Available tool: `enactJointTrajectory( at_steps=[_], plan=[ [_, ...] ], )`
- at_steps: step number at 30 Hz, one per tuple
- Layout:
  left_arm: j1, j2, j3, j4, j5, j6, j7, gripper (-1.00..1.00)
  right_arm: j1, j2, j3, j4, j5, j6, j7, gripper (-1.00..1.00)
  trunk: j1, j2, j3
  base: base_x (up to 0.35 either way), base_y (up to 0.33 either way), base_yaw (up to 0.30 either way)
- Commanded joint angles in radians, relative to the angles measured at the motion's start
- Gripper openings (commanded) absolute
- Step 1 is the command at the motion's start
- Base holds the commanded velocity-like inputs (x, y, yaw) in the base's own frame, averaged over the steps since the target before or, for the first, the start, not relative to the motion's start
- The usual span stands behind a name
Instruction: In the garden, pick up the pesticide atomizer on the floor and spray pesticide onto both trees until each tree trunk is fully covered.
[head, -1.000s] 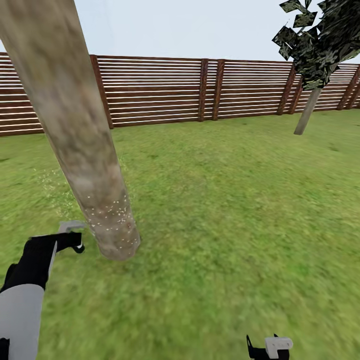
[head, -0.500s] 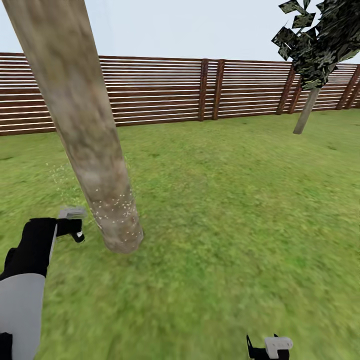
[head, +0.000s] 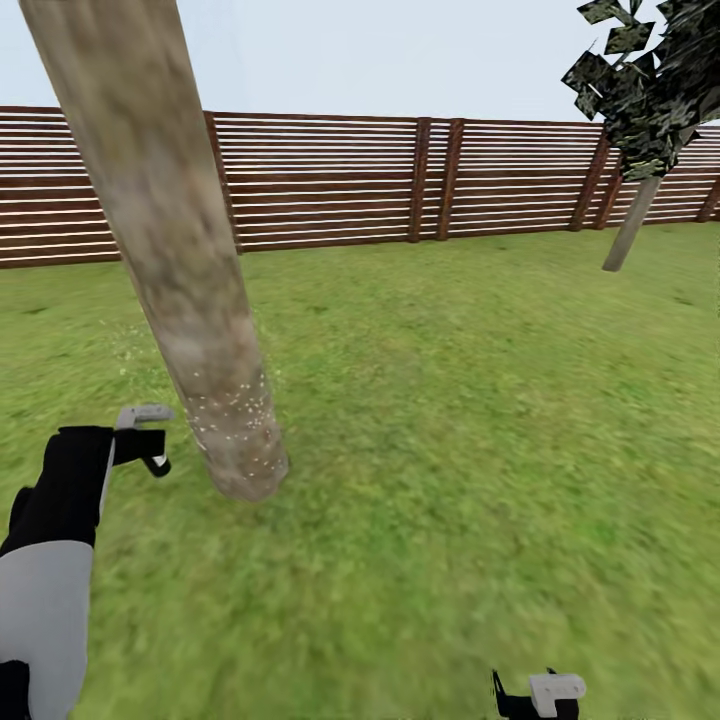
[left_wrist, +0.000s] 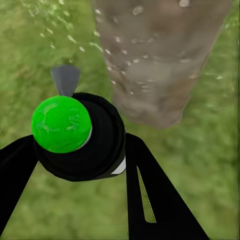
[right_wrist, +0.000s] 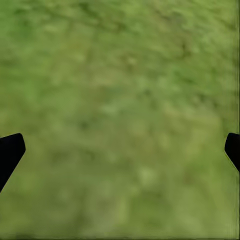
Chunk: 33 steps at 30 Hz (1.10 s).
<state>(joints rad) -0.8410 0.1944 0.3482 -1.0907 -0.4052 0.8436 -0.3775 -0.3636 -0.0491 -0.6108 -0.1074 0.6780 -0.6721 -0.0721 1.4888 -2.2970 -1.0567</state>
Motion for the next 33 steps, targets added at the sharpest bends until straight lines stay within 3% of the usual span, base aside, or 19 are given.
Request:
enactJointTrajectory(
  at_steps=[1,14,20,23,33],
  plan=[
    [0.001,-0.001,0.0,-0.007,0.0,0.001,0.0,-1.0,0.0,0.0,0.0,0.0,0.0,0.0,0.0,1.0,0.0,0.0,0.0,-0.132,-0.27,0.0],
    [0.001,0.003,0.0,-0.013,-0.003,0.003,0.002,-1.0,0.0,0.0,0.0,0.0,0.0,0.0,0.0,1.0,0.0,0.0,0.0,-0.101,-0.27,0.0],
    [0.001,-0.001,0.0,-0.054,-0.002,0.005,0.002,-1.0,0.0,0.0,0.0,0.0,0.0,0.0,0.0,1.0,0.0,0.0,0.0,-0.001,-0.273,0.0],
    [-0.004,-0.002,0.0,-0.056,-0.001,0.034,0.002,-1.0,0.0,0.0,0.0,0.0,0.0,0.0,0.0,1.0,0.0,0.0,0.0,0.005,-0.273,0.0],
    [0.004,-0.001,0.001,-0.056,-0.001,0.043,0.003,-1.0,0.0,0.0,0.0,0.0,0.0,0.0,0.0,1.0,0.0,0.0,0.0,0.196,-0.212,0.031]
  ],
)
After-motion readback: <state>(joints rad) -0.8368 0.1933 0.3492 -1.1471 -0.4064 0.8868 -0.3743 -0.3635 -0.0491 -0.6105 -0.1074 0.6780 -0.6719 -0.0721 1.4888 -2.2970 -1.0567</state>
